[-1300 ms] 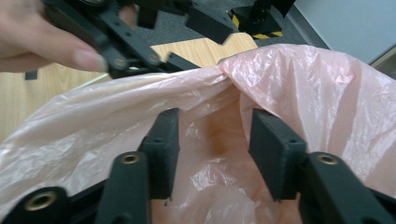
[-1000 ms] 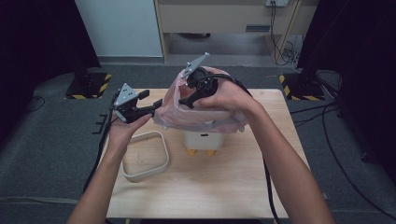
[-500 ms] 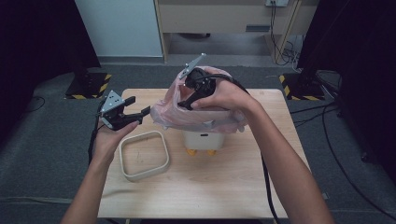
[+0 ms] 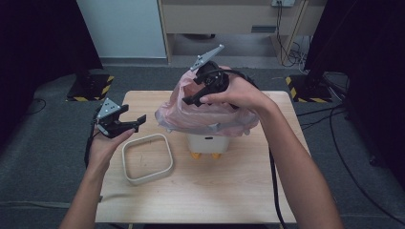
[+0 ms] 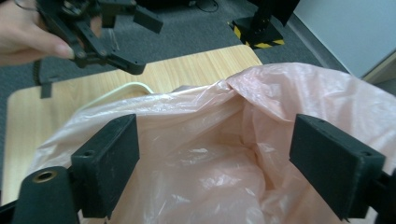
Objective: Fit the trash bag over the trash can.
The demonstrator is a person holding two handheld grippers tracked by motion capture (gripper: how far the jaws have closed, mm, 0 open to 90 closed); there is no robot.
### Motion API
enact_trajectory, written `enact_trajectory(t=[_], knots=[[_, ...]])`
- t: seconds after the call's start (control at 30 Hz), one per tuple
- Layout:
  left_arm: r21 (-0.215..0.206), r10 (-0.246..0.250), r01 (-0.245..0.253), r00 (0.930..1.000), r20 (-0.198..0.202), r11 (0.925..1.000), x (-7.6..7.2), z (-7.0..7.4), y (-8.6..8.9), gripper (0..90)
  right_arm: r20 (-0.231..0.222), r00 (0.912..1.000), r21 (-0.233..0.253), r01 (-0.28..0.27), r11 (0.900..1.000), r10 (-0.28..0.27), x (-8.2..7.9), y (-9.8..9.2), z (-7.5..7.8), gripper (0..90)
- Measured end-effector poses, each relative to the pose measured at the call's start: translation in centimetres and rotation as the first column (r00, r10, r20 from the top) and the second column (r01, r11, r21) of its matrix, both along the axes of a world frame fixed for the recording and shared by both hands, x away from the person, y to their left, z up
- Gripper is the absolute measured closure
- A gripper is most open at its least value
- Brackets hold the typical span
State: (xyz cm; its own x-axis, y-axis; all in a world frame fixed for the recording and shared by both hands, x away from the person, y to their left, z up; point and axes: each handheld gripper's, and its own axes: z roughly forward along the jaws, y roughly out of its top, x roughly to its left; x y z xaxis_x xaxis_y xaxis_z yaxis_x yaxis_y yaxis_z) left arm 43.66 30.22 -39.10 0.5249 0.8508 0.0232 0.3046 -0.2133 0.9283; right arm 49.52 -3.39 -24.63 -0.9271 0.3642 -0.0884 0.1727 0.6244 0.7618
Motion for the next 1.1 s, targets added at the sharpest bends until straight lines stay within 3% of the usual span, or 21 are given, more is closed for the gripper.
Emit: enact_trajectory(t=[0.23, 0.27, 0.3, 0.37, 0.4, 0.43, 0.5, 0.53, 0.57, 0.67, 0.7, 0.73, 0.77, 0.8, 0.87, 0.9, 0.97, 1.0, 1.03, 1.07, 1.1], knots=[[0.019, -0.006, 0.007, 0.9990, -0.043, 0.9998, -0.1, -1.9, 1.4, 6.1, 0.026, 0.9990, 0.059, 0.036, 0.998, -0.037, 0.1, -1.7, 1.3, 17.4], [0.017, -0.029, 0.030, 0.9975, -0.065, 0.9994, -0.3, -2.8, 2.1, 5.5, 0.037, 0.9964, 0.085, 0.072, 0.994, -0.076, 0.3, -2.7, 1.8, 17.5], [0.017, -0.029, 0.030, 0.9975, -0.065, 0.9994, -0.3, -2.8, 2.1, 5.1, 0.037, 0.9964, 0.085, 0.072, 0.994, -0.076, 0.3, -2.7, 1.8, 17.5], [0.037, -0.019, 0.022, 0.9969, -0.076, 0.9991, -0.5, -3.7, 2.7, 5.2, 0.051, 0.9902, 0.139, 0.122, 0.983, -0.130, 0.6, -4.6, 2.4, 18.4], [0.043, -0.008, 0.012, 0.9948, -0.101, 0.9990, -0.6, -4.6, 3.4, 5.7, 0.053, 0.9873, 0.152, 0.140, 0.978, -0.150, 0.7, -5.2, 2.5, 18.5], [0.043, -0.008, 0.012, 0.9948, -0.101, 0.9990, -0.6, -4.6, 3.4, 6.1, 0.053, 0.9873, 0.152, 0.140, 0.978, -0.150, 0.7, -5.2, 2.5, 18.5], [0.042, 0.015, -0.010, 0.9918, -0.127, 0.9991, -0.7, -5.6, 4.1, 7.3, 0.070, 0.9795, 0.164, 0.176, 0.971, -0.189, 0.9, -6.5, 2.7, 19.1], [0.043, 0.020, -0.014, 0.9888, -0.148, 0.9990, -0.8, -6.2, 4.5, 12.3, 0.073, 0.9759, 0.170, 0.191, 0.967, -0.206, 1.0, -7.2, 2.7, 19.1], [0.062, 0.042, -0.033, 0.9867, -0.157, 0.9975, -1.0, -7.0, 5.0, 15.3, 0.073, 0.9662, 0.195, 0.229, 0.954, -0.247, 1.2, -8.7, 2.7, 19.1], [0.081, 0.049, -0.035, 0.9831, -0.177, 0.9961, -1.3, -7.9, 5.4, 18.3, 0.070, 0.9517, 0.233, 0.276, 0.932, -0.299, 1.6, -10.9, 2.5, 18.5], [0.082, 0.054, -0.039, 0.9811, -0.186, 0.9959, -1.4, -8.4, 5.6, 18.3, 0.070, 0.9517, 0.233, 0.276, 0.932, -0.299, 1.6, -10.9, 2.5, 18.5], [0.085, 0.056, -0.040, 0.9785, -0.198, 0.9955, -1.5, -8.8, 5.8, 19.4, 0.061, 0.9408, 0.258, 0.308, 0.916, -0.333, 1.7, -12.4, 2.4, 17.8], [0.093, 0.065, -0.046, 0.9745, -0.215, 0.9946, -1.8, -9.7, 6.2, 22.1, 0.063, 0.9381, 0.265, 0.313, 0.912, -0.341, 1.8, -13.1, 2.3, 16.6], [0.093, 0.065, -0.046, 0.9745, -0.215, 0.9946, -1.8, -9.7, 6.2, 25.0, 0.063, 0.9381, 0.265, 0.313, 0.912, -0.341, 1.8, -13.1, 2.3, 16.6], [0.082, 0.066, -0.047, 0.9693, -0.237, 0.9955, -1.9, -10.8, 6.6, 26.7, 0.055, 0.9272, 0.265, 0.344, 0.901, -0.371, 2.0, -14.8, 1.7, 18.1], [0.082, 0.066, -0.047, 0.9693, -0.237, 0.9955, -1.9, -10.8, 6.6, 29.4, 0.055, 0.9272, 0.265, 0.344, 0.901, -0.371, 2.0, -14.8, 1.7, 18.1], [0.075, 0.071, -0.053, 0.9647, -0.254, 0.9958, -1.8, -11.3, 6.8, 29.9, 0.050, 0.9185, 0.260, 0.367, 0.893, -0.392, 2.1, -15.8, 1.0, 21.7], [0.075, 0.074, -0.056, 0.9614, -0.265, 0.9956, -1.7, -11.9, 6.9, 33.5, 0.037, 0.9090, 0.256, 0.393, 0.883, -0.415, 2.3, -16.7, 0.2, 24.5], [0.075, 0.074, -0.056, 0.9614, -0.265, 0.9956, -1.7, -11.9, 6.9, 36.0, 0.037, 0.9090, 0.256, 0.393, 0.883, -0.415, 2.3, -16.7, 0.2, 24.5], [0.070, 0.076, -0.059, 0.9591, -0.273, 0.9958, -1.6, -12.3, 6.9, 37.5, 0.035, 0.8999, 0.250, 0.413, 0.875, -0.435, 2.3, -17.5, -0.6, 28.1], [0.064, 0.075, -0.060, 0.9565, -0.282, 0.9962, -1.6, -12.5, 7.0, 37.5, 0.035, 0.8999, 0.250, 0.413, 0.875, -0.435, 2.3, -17.5, -0.6, 28.1]])
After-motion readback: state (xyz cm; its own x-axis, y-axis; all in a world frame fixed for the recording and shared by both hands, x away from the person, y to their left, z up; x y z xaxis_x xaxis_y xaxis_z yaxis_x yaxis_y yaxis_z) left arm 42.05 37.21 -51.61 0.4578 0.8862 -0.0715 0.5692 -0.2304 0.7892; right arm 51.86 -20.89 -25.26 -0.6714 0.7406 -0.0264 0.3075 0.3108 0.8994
